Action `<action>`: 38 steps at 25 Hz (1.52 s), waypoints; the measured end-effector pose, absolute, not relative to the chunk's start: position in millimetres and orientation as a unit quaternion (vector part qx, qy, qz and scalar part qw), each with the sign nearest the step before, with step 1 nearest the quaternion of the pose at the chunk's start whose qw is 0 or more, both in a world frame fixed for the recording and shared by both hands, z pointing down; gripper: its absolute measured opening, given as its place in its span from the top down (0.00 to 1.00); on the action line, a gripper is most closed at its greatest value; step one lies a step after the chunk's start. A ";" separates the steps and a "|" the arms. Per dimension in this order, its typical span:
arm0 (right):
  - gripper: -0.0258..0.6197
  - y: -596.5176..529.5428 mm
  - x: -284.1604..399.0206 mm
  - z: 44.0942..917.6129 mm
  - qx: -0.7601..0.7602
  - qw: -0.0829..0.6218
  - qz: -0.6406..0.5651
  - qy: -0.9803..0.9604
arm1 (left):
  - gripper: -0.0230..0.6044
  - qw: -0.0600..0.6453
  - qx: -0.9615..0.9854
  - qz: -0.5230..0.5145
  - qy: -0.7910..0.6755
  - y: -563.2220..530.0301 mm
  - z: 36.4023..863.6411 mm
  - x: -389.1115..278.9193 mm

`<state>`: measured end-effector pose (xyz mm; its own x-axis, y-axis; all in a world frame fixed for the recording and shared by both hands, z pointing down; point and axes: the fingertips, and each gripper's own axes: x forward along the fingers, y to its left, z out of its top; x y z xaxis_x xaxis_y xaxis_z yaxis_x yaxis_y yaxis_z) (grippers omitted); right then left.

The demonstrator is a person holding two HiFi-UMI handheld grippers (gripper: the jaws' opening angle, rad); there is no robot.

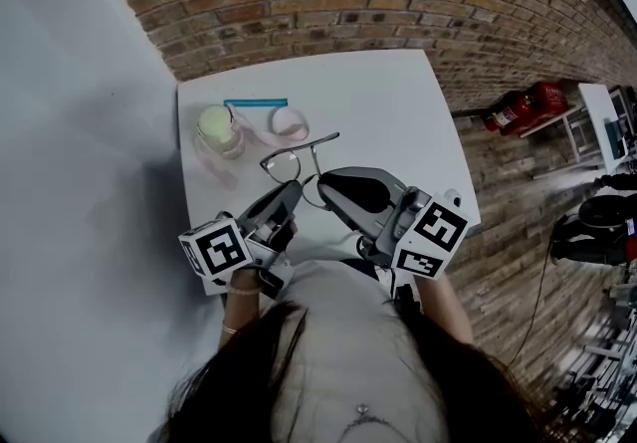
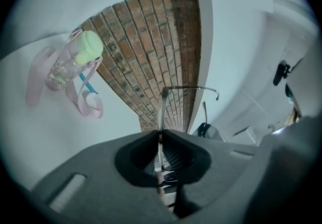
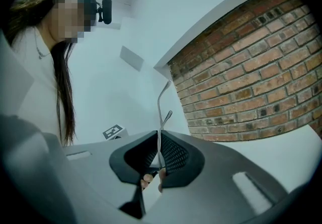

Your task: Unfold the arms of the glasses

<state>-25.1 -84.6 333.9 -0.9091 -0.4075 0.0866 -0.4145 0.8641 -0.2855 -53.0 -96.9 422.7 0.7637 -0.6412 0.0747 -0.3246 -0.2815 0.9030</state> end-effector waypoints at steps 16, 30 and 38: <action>0.92 -87.3 -19.4 329.1 0.221 -0.001 0.150 -0.964 | 0.93 0.552 0.746 -0.193 -0.318 -100.9 427.8 -64.6; 0.92 -87.1 -12.0 324.6 0.225 -0.014 0.151 -0.962 | 0.93 0.571 0.724 -0.239 -0.303 -102.4 417.3 -63.5; 0.92 -86.6 -6.5 321.6 0.226 -0.025 0.155 -0.961 | 0.93 0.572 0.720 -0.255 -0.300 -103.3 413.0 -65.1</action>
<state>-6.5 -86.6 321.6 -0.8965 -0.4425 0.0226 -0.4272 0.8498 -0.3087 -65.1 -103.3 413.0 0.6899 -0.7235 -0.0242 -0.1396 -0.1658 0.9762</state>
